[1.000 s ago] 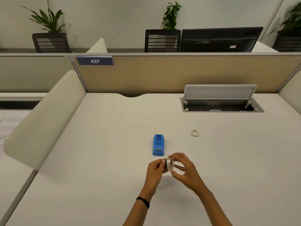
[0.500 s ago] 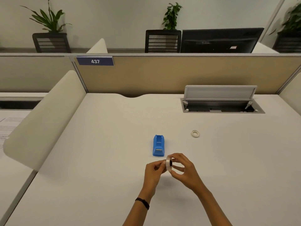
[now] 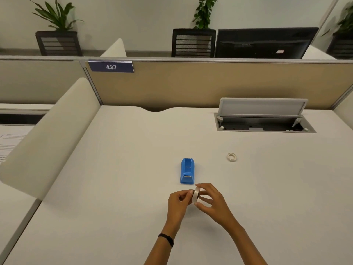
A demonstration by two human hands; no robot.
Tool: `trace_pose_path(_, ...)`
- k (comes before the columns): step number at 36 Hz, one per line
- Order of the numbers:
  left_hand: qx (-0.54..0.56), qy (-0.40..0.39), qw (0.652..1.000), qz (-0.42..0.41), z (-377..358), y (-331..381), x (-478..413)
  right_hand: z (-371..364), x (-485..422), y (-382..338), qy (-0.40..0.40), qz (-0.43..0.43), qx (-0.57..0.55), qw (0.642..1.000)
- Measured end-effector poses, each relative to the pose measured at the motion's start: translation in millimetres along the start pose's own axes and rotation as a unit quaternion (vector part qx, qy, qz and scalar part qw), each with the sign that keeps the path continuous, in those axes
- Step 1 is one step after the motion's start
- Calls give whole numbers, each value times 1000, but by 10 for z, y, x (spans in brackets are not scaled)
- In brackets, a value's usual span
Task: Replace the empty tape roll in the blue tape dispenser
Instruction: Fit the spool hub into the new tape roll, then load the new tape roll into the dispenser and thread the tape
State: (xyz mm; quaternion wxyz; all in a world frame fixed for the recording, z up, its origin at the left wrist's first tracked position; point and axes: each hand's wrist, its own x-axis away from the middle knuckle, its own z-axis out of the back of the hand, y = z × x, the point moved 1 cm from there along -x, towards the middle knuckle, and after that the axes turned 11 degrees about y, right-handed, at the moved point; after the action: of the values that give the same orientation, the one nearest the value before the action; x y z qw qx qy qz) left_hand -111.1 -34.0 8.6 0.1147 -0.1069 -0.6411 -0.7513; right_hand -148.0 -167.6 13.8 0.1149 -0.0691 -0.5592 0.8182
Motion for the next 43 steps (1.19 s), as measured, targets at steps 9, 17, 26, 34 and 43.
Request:
trace_pose_path(9,17,21,1000,12,11,-124,-70,-166,-89,114,3,-14,14,1000)
trace_pose_path(17,-27,31,992,-121,127,-41,-440,-31,-508,5,45,57,25,997)
trace_pose_path(26,-215,-179,942,-187,75,24,-1084,-104,-1121,-131,2,101,128,987)
trace_pose_path(34,-187,-226,936,-194,-34,109,-1290,-217,-1265,-137,-28,122,203,971)
trace_pose_path(43,-219,-198,936,-193,-64,37,-1285,-235,-1277,-72,-44,145,250,956)
